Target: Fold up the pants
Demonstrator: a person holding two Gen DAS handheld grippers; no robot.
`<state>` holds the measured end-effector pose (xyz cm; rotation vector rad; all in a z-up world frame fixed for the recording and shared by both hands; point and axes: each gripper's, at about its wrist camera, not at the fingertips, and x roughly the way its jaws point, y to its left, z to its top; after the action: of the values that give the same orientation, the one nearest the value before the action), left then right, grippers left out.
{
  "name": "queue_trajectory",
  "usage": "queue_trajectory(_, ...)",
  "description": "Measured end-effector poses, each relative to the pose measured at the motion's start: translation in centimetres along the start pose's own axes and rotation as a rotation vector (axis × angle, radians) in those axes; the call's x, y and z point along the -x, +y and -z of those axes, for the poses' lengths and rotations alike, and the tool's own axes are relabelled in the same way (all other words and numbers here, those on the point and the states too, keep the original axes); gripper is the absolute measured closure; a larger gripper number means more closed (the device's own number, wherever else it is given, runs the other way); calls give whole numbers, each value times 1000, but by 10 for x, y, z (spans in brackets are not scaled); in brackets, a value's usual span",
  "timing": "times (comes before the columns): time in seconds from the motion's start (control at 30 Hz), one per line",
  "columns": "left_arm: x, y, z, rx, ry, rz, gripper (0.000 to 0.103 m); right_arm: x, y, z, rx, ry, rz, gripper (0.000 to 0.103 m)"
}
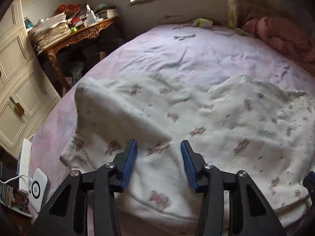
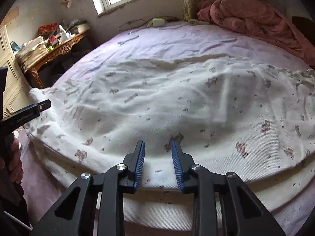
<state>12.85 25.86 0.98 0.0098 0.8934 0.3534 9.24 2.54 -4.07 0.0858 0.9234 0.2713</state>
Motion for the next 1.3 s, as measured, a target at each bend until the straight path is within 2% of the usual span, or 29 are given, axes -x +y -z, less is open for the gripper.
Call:
queue_trajectory(0.1, -6, 28, 27, 42, 25, 64, 57, 5, 6, 21, 79, 12, 18, 74)
queue_trajectory(0.2, 2, 35, 48, 37, -2, 38, 56, 13, 7, 33, 117, 17, 22, 74)
queue_trajectory(0.3, 19, 33, 56, 26, -66, -68, 43, 22, 9, 33, 147, 16, 32, 74)
queue_trajectory(0.33, 24, 35, 56, 35, -87, -108, 36, 26, 8, 31, 143, 8, 28, 74)
queue_trajectory(0.37, 30, 39, 56, 51, -114, -124, 31, 30, 7, 27, 132, -8, 17, 74)
queue_trajectory(0.43, 40, 51, 54, 82, -144, -80, 26, 36, 6, 17, 108, -44, 0, 74)
queue_trajectory(0.53, 37, 66, 48, 124, -124, -33, 24, 38, 11, 2, 85, -87, -9, 74)
queue_trajectory(0.6, 25, 72, 46, 137, -97, -73, 24, 30, 16, -6, 74, -104, -13, 74)
queue_trajectory(0.67, 4, 77, 48, 133, -19, -113, 22, 16, 20, -8, 65, -69, -6, 74)
queue_trajectory(0.7, -5, 80, 52, 143, 15, -90, 22, 8, 22, -4, 62, -43, 0, 74)
queue_trajectory(0.77, -8, 90, 60, 196, 19, -36, 21, -6, 21, 5, 60, 17, 9, 74)
queue_trajectory(0.9, -3, 93, 67, 188, 30, -38, 20, 1, 20, 23, 98, 6, 24, 74)
queue_trajectory(1.0, 6, 90, 72, 167, 21, -65, 20, 10, 17, 30, 123, 1, 38, 66)
queue_trajectory(1.07, 12, 87, 75, 150, 14, -84, 20, 17, 12, 31, 125, -8, 59, 48)
queue_trajectory(1.13, 20, 86, 76, 148, -2, -93, 21, 25, 7, 31, 123, -17, 67, 35)
queue_trajectory(1.17, 25, 86, 76, 153, -9, -90, 21, 29, 4, 30, 118, -28, 68, 34)
queue_trajectory(1.23, 37, 84, 74, 170, -34, -43, 21, 38, -1, 28, 111, -49, 75, 34)
queue_trajectory(1.3, 46, 78, 69, 178, -58, 19, 21, 45, -5, 23, 103, -82, 92, 25)
